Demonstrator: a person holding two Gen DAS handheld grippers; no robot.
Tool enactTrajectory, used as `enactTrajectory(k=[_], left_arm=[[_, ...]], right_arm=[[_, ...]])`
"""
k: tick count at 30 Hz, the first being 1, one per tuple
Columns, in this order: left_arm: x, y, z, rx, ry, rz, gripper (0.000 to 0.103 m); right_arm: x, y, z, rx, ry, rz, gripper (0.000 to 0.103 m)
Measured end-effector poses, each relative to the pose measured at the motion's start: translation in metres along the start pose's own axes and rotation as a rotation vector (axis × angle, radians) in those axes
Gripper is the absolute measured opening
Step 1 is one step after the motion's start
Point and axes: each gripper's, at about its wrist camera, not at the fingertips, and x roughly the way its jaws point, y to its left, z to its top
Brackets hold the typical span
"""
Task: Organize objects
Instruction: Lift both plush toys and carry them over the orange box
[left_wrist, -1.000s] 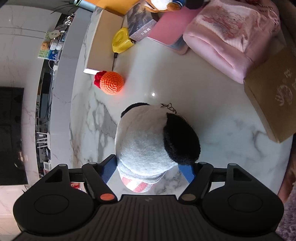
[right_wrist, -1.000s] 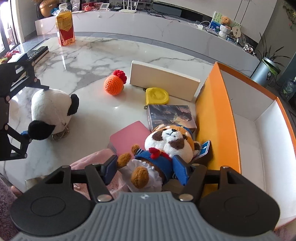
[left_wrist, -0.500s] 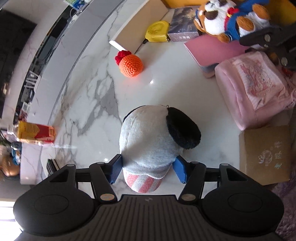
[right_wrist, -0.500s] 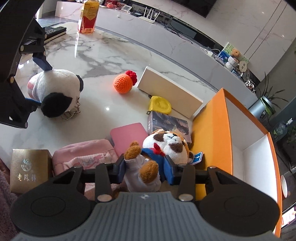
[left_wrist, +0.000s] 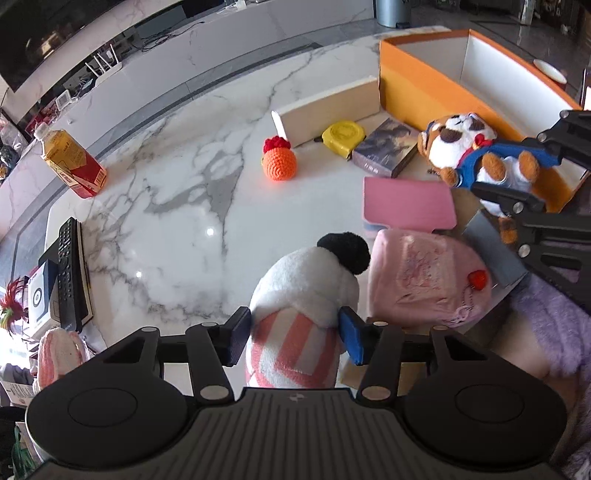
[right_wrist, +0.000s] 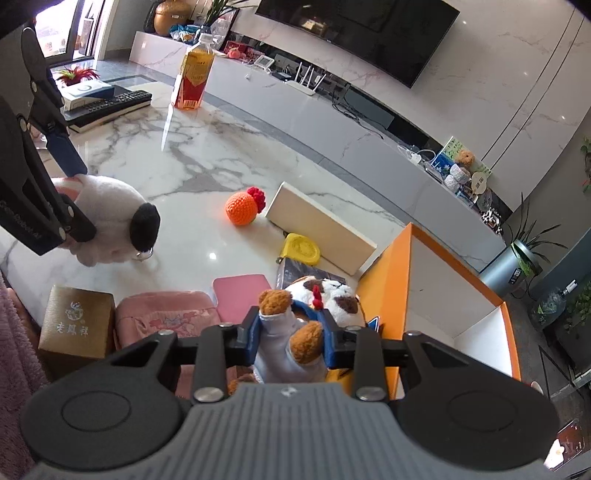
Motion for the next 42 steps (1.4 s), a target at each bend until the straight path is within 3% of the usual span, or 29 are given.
enactTrajectory(k=[10,19,24,29,35,39,42], left_arm=[[-0.059,-0.040,0.023,-0.055,-0.152,-0.104,0.058],[-0.077,-0.073,0.075,-0.114,-0.303,-0.205,0.057],[-0.072,-0.095,0.106,-0.160,-0.371,-0.246,0.057],[-0.035,-0.113,0.128,-0.264,-0.327,-0.317,0.057],[0.014,-0.131,0.135,-0.378,-0.229,-0.356,0.057],[0.033,-0.141,0.136,-0.418,-0.187,-0.361,0.057],[0.040,-0.153,0.140,-0.400,-0.183,-0.314,0.057]], right_arm=[[-0.057,-0.022,-0.005,-0.100,-0.164,-0.036,0.032],[-0.082,-0.064,-0.026,-0.175,-0.209,-0.111,0.032],[-0.081,-0.095,-0.038,-0.211,-0.190,-0.119,0.031],[-0.062,-0.122,-0.056,-0.255,-0.147,-0.092,0.031],[-0.025,-0.146,-0.085,-0.285,-0.050,0.015,0.031],[0.000,-0.164,-0.097,-0.245,-0.007,0.117,0.029],[0.018,-0.176,-0.101,-0.186,0.021,0.220,0.028]])
